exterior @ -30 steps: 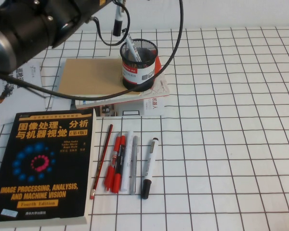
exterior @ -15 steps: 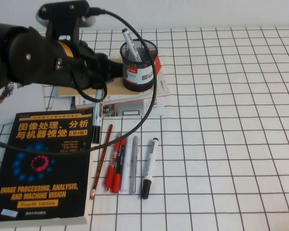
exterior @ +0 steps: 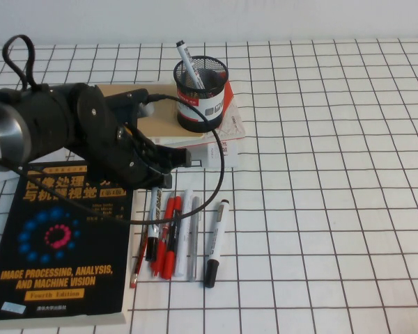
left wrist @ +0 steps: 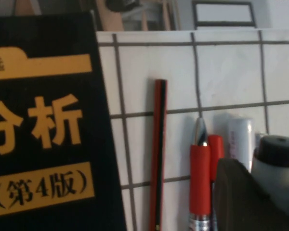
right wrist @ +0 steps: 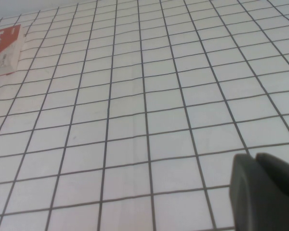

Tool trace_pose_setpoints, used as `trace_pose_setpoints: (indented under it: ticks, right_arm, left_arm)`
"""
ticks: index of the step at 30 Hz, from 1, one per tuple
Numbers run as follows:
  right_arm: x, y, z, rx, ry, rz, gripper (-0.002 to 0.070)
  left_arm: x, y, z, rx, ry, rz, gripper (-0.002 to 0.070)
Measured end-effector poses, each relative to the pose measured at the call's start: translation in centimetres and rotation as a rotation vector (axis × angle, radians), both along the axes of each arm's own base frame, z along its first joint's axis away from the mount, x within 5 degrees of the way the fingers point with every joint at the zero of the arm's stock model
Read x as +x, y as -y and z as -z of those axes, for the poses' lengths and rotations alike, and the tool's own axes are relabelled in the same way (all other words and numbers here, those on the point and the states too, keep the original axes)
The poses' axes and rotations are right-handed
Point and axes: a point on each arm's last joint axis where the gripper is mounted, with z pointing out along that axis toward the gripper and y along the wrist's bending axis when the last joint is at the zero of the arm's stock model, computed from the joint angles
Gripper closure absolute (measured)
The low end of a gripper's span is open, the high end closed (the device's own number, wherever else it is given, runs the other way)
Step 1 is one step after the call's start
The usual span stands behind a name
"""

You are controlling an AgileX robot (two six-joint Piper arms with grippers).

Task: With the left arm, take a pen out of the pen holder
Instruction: 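Take a marker out of the pen holder and lay it on the table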

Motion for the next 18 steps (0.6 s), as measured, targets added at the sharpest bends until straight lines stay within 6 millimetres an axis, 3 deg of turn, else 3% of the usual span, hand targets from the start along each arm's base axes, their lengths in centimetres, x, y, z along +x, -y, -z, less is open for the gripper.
trace_pose_setpoints:
  ticks: [12,18]
  right_arm:
    - [0.0,0.0,0.0,0.0,0.0,0.0,0.0692]
    - [0.0,0.0,0.0,0.0,0.0,0.0,0.0692]
  left_arm:
    - [1.4,-0.4,3.9,0.038,-0.069,-0.018,0.0575]
    - [1.6,-0.3,4.3,0.049,-0.062,0.002,0.0568]
